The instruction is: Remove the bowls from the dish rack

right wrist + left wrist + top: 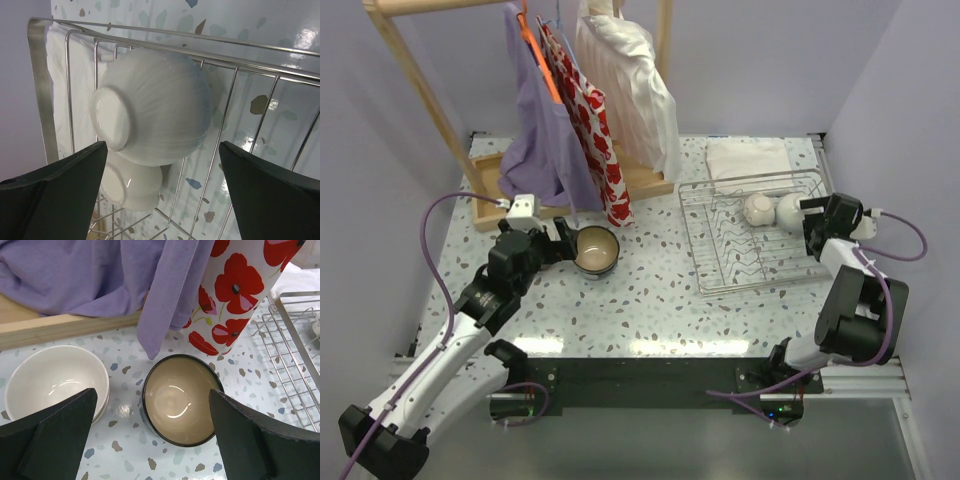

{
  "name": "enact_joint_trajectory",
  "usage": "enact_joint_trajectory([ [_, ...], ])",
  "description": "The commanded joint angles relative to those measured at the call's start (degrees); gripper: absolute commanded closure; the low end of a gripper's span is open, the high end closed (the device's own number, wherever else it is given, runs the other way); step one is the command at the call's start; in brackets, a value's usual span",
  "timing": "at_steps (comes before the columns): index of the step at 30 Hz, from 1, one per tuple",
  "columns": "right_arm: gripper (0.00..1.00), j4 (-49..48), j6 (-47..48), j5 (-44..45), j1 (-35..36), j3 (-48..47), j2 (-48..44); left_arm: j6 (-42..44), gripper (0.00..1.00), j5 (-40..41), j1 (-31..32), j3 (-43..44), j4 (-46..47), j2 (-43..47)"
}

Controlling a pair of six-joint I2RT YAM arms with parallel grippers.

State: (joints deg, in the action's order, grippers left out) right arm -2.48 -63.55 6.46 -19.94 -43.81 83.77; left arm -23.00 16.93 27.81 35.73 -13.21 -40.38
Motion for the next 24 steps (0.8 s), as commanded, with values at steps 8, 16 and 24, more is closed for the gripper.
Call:
enact_joint_trajectory([
  [8,0.01,-8.15,-9.57,3.91,-0.09,3.73,1.84,0.86,0.01,-0.40,-0.57,-0.57,3.46,-0.22],
  [16,0.03,-13.51,-11.51,4.26,-0.09,5.49,3.16,0.77,0.01,-0.58,-0.66,-0.66,3.46,-0.31],
  [24,0.16,-17.91,-12.74,3.65,-0.01,7.07,4.47,0.68,0.01,-0.67,-0.83,-0.74,3.54,-0.84],
])
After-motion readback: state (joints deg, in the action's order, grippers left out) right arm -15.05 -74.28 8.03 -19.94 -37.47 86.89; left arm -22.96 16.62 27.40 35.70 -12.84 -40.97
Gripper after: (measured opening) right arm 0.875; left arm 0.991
